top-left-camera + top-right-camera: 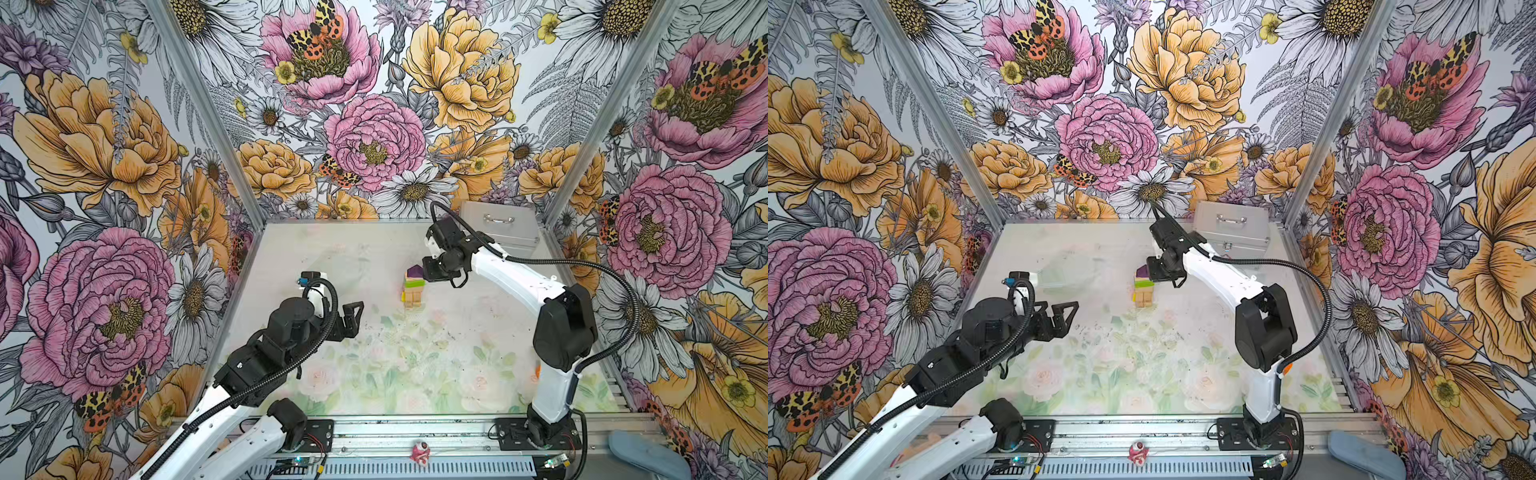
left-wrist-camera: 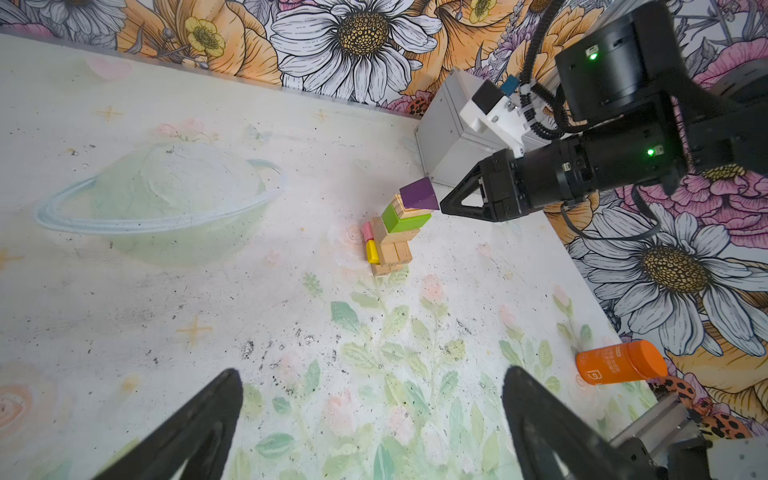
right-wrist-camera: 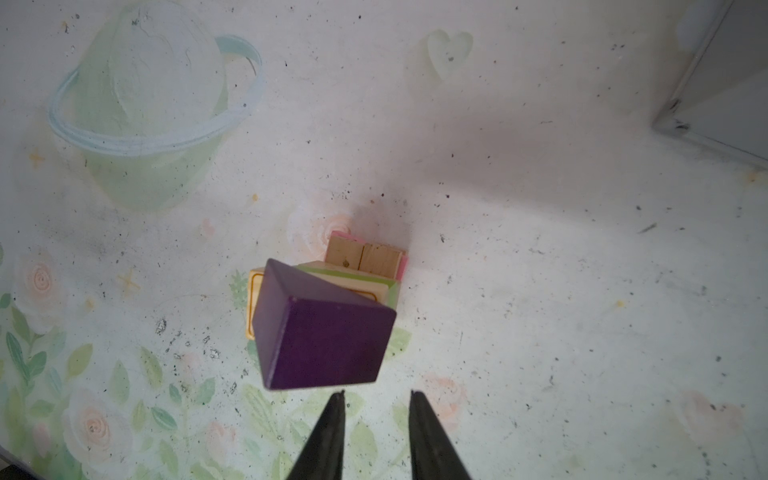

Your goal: Build the wood block tower

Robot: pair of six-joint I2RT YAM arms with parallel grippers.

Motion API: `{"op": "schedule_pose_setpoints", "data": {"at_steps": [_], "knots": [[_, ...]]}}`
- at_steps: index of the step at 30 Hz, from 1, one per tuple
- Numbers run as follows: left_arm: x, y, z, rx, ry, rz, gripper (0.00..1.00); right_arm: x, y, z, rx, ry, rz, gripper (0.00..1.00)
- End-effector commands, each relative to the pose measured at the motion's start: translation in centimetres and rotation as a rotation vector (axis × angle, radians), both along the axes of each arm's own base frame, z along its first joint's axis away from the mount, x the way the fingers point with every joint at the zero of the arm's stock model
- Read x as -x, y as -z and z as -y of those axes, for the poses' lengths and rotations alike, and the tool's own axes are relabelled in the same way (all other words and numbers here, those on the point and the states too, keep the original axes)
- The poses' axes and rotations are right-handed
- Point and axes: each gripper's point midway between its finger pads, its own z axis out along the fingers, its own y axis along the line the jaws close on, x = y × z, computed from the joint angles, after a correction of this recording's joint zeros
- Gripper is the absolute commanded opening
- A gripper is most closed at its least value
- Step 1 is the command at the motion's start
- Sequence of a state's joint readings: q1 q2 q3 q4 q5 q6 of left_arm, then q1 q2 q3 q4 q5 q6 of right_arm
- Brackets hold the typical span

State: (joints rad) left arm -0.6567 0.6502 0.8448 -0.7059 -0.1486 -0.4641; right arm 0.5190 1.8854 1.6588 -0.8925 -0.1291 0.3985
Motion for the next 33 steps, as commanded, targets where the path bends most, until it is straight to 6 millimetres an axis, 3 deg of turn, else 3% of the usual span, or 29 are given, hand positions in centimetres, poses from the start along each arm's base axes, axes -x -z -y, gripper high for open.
{"op": "schedule_pose_setpoints", "data": {"at_steps": [1, 24, 33], "knots": [[-0.3, -0.8, -0.3, 0.003, -0.016, 0.025, 0.99, -0.5, -0.4, -0.8, -0.009, -0.023, 0.020, 0.29], [-0.3, -0.7, -0.3, -0.001, -0.014, 0.025, 0.99, -1.2, -0.1, -1.0, 0.004, -0.031, 0.023, 0.29], [-0.3, -0.8, -0.2, 0.002, -0.011, 0.027, 0.99, -0.6, -2.1, -0.5, 0.002, -0.034, 0.054, 0.30]]}}
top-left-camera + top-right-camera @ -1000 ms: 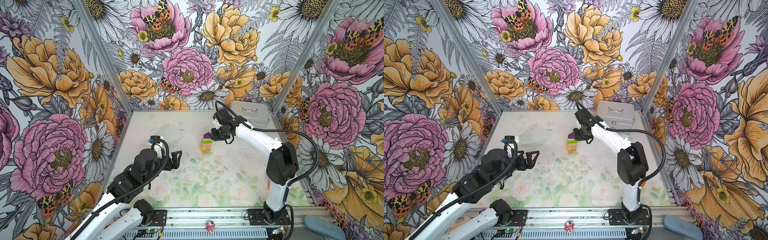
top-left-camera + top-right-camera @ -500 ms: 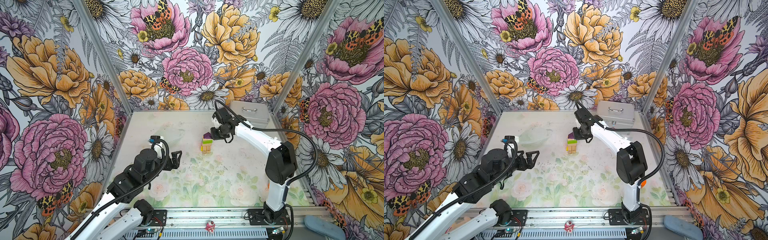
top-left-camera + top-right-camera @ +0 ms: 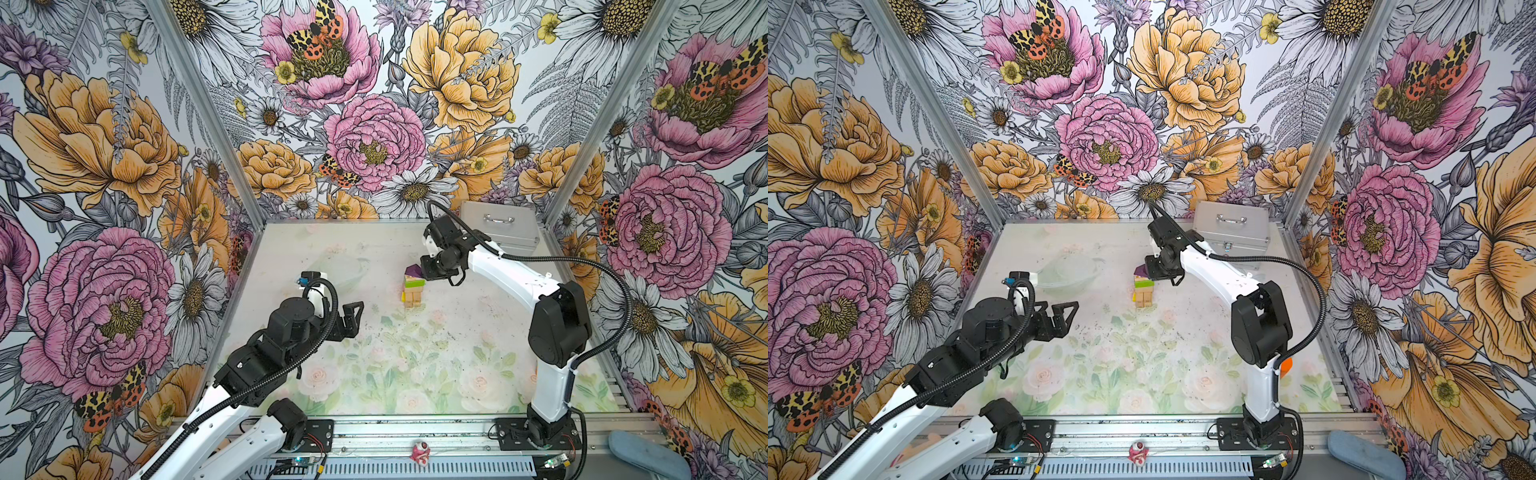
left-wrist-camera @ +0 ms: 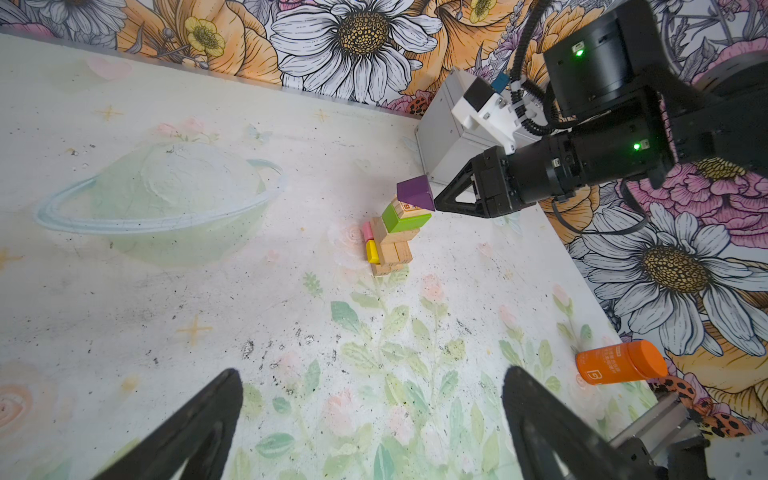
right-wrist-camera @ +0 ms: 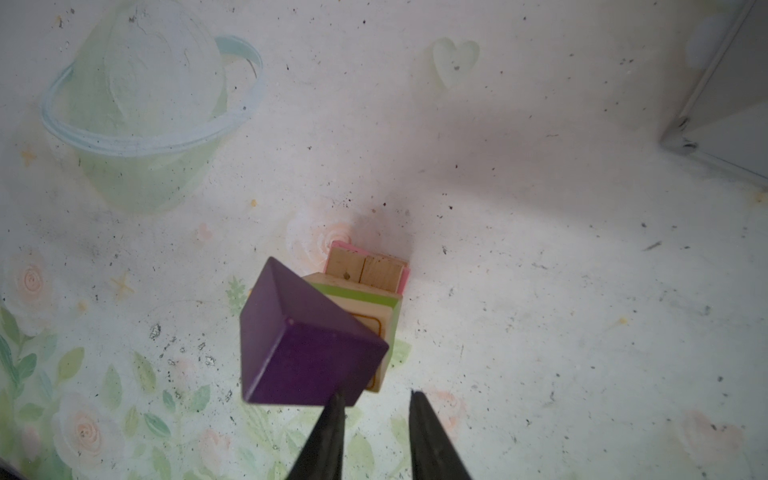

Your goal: Build the wood block tower

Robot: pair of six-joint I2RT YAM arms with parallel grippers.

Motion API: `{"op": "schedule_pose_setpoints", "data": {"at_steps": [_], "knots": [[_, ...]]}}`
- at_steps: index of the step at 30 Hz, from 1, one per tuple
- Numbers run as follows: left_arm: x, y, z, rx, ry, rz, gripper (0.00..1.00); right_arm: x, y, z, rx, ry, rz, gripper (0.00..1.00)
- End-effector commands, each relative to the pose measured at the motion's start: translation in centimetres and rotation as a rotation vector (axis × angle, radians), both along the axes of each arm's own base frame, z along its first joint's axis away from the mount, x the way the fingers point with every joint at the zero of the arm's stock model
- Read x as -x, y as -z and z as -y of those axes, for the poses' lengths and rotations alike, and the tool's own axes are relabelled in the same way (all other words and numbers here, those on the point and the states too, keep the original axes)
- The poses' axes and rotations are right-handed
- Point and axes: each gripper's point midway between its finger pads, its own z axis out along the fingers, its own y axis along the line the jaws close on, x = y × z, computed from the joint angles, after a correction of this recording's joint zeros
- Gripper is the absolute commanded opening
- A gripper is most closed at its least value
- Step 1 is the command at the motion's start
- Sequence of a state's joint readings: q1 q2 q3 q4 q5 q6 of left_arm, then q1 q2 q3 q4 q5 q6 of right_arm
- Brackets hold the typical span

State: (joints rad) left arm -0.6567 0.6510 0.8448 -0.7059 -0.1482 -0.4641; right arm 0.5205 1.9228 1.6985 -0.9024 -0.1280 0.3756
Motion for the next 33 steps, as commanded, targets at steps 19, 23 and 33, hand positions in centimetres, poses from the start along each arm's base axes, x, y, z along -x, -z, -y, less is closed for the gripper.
{"op": "schedule_pose_setpoints", "data": {"at_steps": [19, 23, 33], "knots": [[-1.2, -1.3, 0.7, -0.019, 0.017, 0.062, 0.99, 1.1, -8.9, -0.4, -0.002, -0.130, 0.178, 0.51], [-4.0, -2.2, 3.4, -0.077, 0.098, 0.069, 0.99, 2.5, -11.0, 1.7, 0.002, -0.050, 0.213, 0.65], [-14.9, -4.2, 8.5, -0.053, 0.189, 0.021, 0.99, 8.6, -10.3, 6.9, -0.021, 0.115, 0.178, 0.66]]}}
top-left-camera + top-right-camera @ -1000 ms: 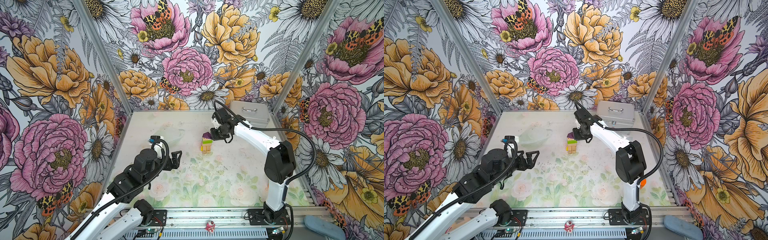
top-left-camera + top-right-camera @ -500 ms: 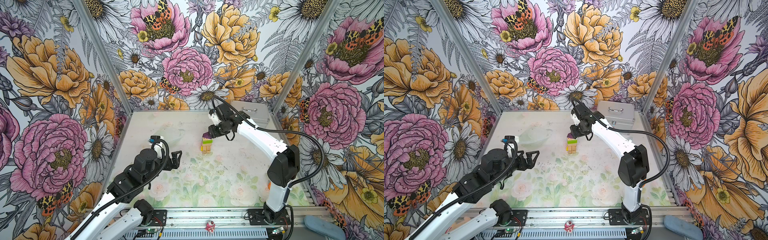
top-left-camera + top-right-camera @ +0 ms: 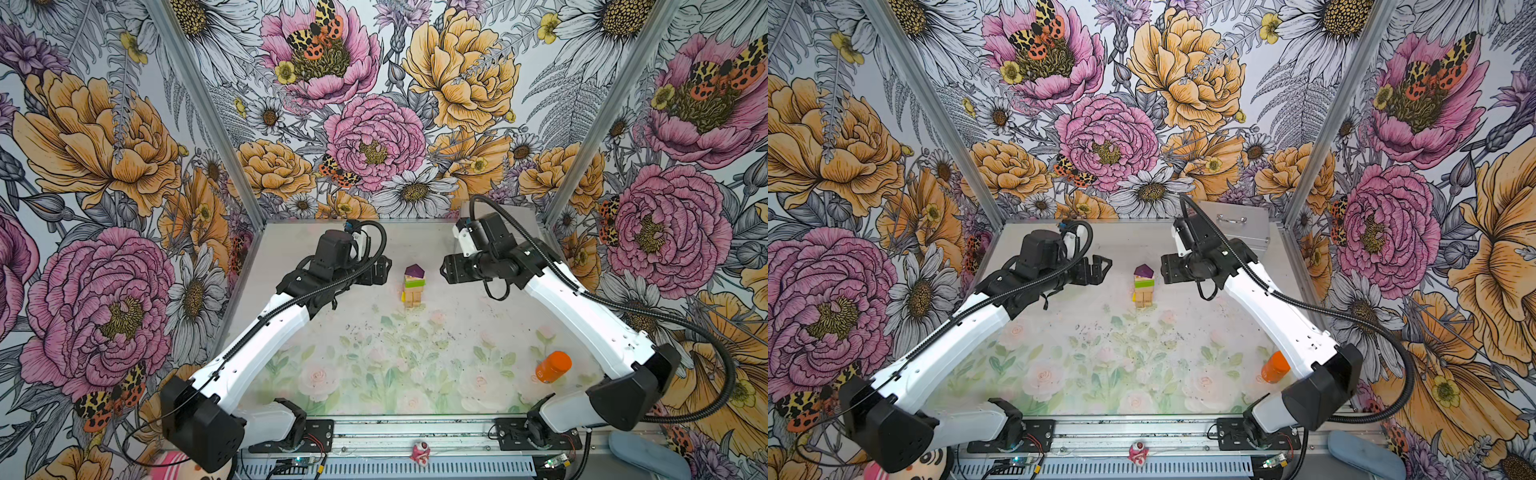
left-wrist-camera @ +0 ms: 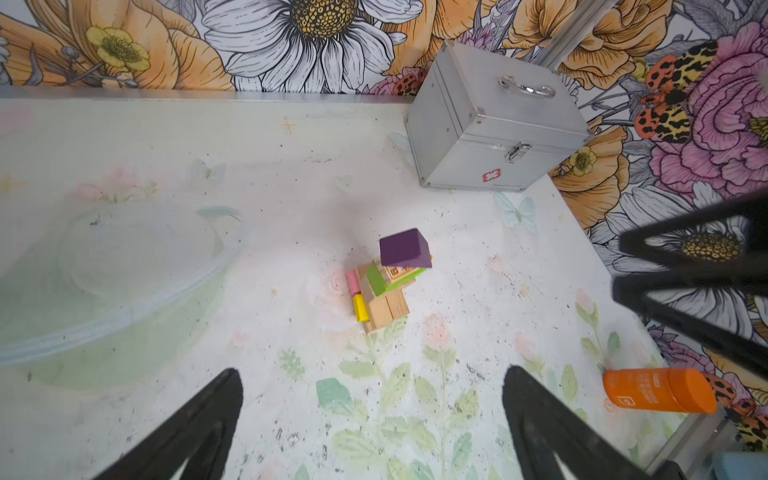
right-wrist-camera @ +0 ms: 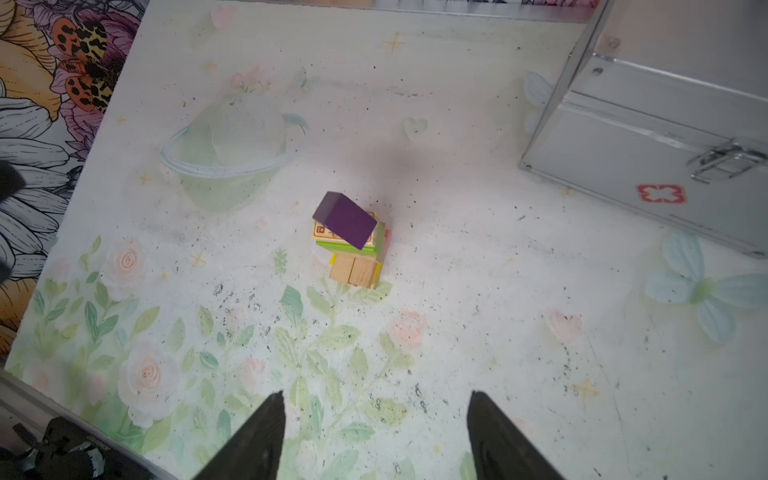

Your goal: Build the wood block tower

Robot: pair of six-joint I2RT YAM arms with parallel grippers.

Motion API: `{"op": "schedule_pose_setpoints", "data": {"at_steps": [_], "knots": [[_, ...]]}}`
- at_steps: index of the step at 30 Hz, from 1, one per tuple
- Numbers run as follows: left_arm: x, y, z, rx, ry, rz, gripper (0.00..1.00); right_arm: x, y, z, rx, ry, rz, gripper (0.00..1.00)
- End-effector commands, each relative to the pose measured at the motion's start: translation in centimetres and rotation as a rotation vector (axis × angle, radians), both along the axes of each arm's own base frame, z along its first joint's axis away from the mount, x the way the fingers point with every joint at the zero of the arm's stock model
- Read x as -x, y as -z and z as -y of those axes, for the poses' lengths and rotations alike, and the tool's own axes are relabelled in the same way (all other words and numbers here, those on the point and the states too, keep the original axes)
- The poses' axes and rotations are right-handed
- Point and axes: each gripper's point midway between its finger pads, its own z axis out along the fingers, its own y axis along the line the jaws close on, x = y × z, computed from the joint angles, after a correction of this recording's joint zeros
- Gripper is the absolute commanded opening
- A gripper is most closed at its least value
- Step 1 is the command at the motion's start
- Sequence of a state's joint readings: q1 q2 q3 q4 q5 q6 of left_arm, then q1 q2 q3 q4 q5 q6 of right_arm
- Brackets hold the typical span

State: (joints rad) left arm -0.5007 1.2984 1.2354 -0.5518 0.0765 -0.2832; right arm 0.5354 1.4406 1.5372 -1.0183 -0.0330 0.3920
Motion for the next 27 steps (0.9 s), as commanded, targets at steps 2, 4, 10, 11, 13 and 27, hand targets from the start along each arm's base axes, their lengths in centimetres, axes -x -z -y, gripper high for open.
{"op": "schedule_pose_setpoints", "data": {"at_steps": [2, 4, 10, 11, 13, 27], "knots": [[-3.9, -3.1, 2.4, 0.049, 0.069, 0.073, 0.95, 1.4, 2.7, 1.5, 0.005, 0.087, -0.049, 0.54], [-5.9, -2.5, 2.8, 0.042, 0.061, 0.057, 0.91, 1.8, 3.8, 1.1, -0.022, 0.085, -0.068, 0.44], [-8.8, -0.5, 4.4, 0.058, 0.075, -0.010, 0.80, 2.1, 4.8, 1.2, 0.002, 0.090, -0.060, 0.41], [-9.1, -0.3, 4.5, 0.054, 0.069, -0.012, 0.79, 2.2, 4.8, 1.3, 0.006, 0.090, -0.053, 0.42], [-9.5, 0.1, 4.5, 0.046, 0.063, -0.016, 0.78, 2.2, 4.4, 1.4, 0.005, 0.087, -0.040, 0.42], [-13.1, 5.9, 4.3, -0.074, 0.042, -0.096, 0.60, 2.8, 2.8, 2.0, -0.004, 0.083, -0.004, 0.48]]}}
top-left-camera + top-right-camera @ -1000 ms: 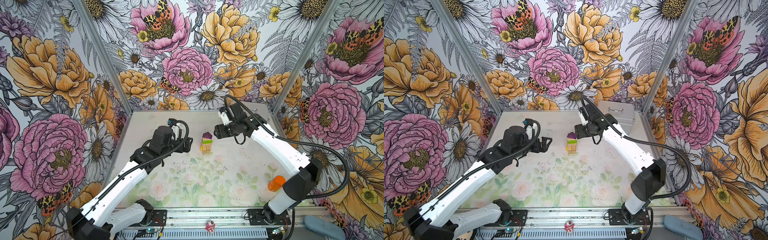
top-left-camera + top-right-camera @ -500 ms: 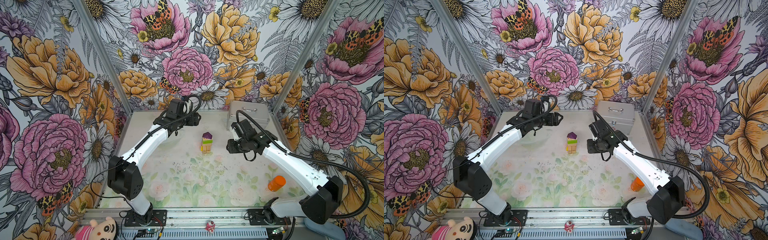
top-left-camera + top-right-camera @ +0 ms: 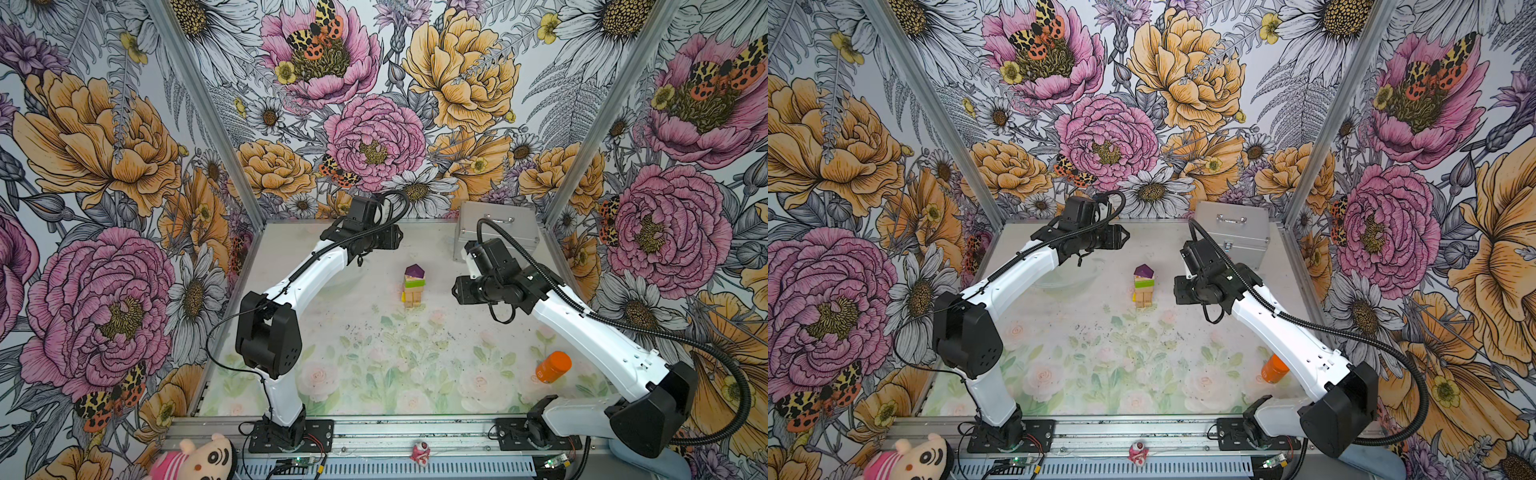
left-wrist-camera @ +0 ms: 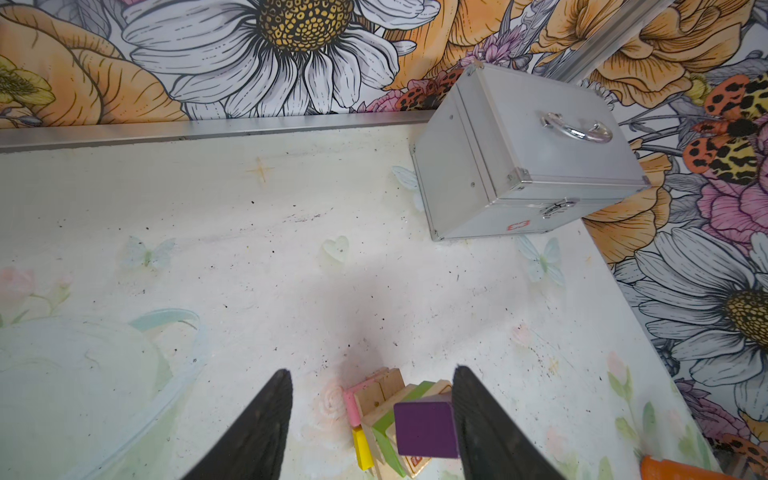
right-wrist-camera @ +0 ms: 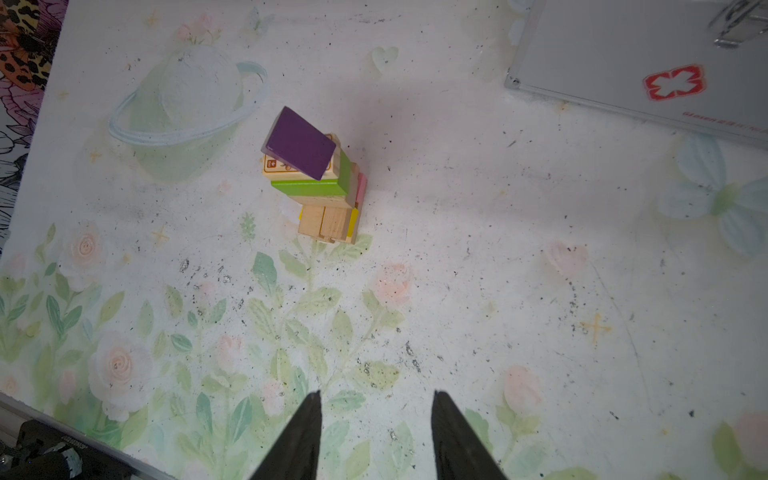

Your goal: Build the wood block tower

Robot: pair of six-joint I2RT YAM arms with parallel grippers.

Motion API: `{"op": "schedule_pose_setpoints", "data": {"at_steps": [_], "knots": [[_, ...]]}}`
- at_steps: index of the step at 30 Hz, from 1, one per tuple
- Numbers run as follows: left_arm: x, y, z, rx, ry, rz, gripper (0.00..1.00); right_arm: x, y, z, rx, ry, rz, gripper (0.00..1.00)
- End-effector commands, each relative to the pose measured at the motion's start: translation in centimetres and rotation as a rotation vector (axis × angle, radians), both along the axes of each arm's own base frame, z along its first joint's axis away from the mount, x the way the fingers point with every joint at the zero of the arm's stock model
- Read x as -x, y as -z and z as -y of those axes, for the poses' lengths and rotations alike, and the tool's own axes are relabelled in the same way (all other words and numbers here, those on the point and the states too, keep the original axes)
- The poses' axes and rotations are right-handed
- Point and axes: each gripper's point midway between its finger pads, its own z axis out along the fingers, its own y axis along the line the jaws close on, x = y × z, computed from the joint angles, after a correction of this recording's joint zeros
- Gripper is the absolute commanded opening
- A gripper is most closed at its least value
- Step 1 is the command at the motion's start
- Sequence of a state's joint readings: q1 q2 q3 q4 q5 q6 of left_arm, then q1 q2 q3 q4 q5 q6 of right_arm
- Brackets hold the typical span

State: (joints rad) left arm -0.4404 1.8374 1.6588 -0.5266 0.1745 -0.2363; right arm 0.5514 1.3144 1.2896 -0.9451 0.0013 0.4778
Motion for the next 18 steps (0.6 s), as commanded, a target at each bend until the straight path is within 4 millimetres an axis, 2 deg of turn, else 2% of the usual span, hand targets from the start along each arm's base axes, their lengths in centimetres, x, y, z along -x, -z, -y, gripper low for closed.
{"op": "schedule_pose_setpoints", "data": {"at_steps": [1, 5, 8, 18], "knots": [[-1.0, 1.6, -0.7, -0.063, -0.002, -0.012, 0.59, -0.1, -1.5, 0.3, -0.008, 0.010, 0.050, 0.51], [-1.7, 2.8, -0.7, -0.084, 0.005, -0.035, 0.56, -0.2, -1.7, 0.4, -0.009, 0.013, 0.056, 0.62], [-1.9, 3.6, -0.3, -0.084, 0.021, -0.050, 0.55, -0.3, -1.9, 0.4, -0.007, 0.013, 0.059, 0.67], [-1.6, 7.1, 1.8, -0.097, 0.129, -0.124, 0.51, -0.4, -1.6, 0.5, -0.002, 0.011, 0.045, 0.69]]}}
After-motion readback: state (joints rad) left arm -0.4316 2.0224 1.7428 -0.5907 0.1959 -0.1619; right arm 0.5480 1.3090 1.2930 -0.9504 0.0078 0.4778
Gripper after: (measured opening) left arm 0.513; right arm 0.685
